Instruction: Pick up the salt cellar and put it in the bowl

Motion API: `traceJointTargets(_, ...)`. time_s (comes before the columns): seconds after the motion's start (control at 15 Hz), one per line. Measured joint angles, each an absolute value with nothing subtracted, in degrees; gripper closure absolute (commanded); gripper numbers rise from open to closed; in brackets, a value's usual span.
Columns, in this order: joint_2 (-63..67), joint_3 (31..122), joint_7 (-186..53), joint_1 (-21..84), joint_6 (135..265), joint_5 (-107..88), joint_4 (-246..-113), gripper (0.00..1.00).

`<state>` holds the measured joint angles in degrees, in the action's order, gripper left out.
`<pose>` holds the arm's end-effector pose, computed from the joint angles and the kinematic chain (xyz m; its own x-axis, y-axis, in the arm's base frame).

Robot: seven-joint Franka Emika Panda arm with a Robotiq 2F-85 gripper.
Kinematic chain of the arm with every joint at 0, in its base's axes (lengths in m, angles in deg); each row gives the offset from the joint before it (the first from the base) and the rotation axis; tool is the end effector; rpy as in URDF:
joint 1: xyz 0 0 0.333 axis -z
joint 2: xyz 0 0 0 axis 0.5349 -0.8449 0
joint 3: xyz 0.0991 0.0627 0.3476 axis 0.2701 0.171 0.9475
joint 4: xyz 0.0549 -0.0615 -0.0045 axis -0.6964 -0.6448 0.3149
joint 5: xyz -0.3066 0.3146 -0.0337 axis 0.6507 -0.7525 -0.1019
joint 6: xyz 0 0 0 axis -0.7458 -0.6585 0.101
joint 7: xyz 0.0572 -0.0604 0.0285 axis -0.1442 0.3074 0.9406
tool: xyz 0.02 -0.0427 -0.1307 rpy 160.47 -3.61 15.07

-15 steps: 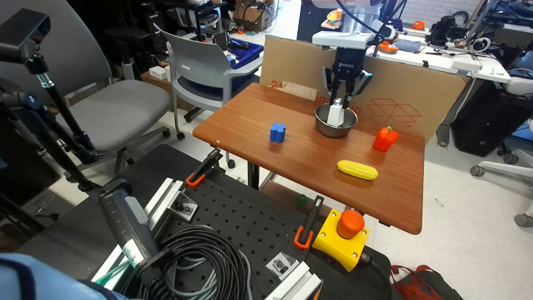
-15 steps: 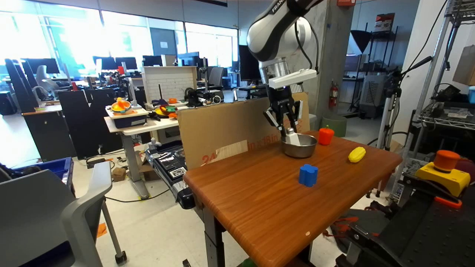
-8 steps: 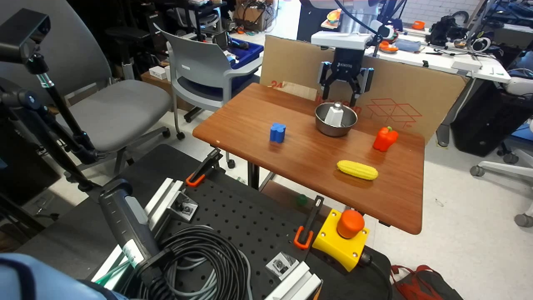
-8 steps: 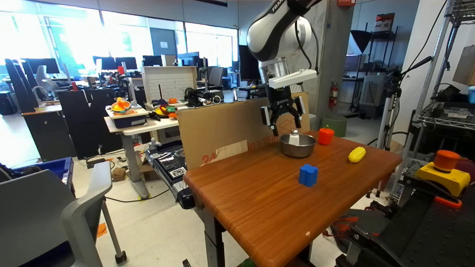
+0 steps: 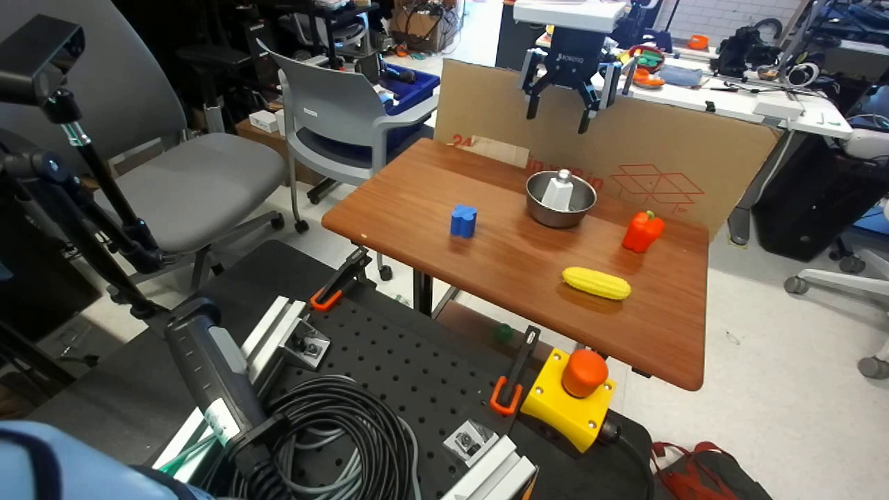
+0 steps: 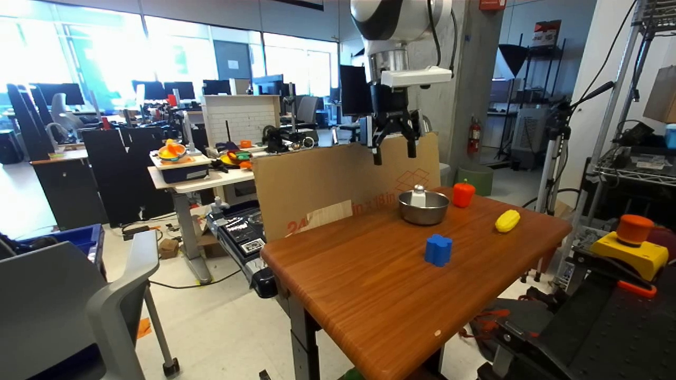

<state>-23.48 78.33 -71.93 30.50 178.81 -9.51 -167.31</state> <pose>0.7837 0.0004 0.2383 0.9803 -0.1436 -0.1359 -0.1320 -0.9871 0.0910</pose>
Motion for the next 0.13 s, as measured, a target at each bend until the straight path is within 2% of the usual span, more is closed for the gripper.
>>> traceJointTargets(0.13, -24.2, 78.1, -71.9, 30.6, 178.8, -9.5, -167.3, 0.0)
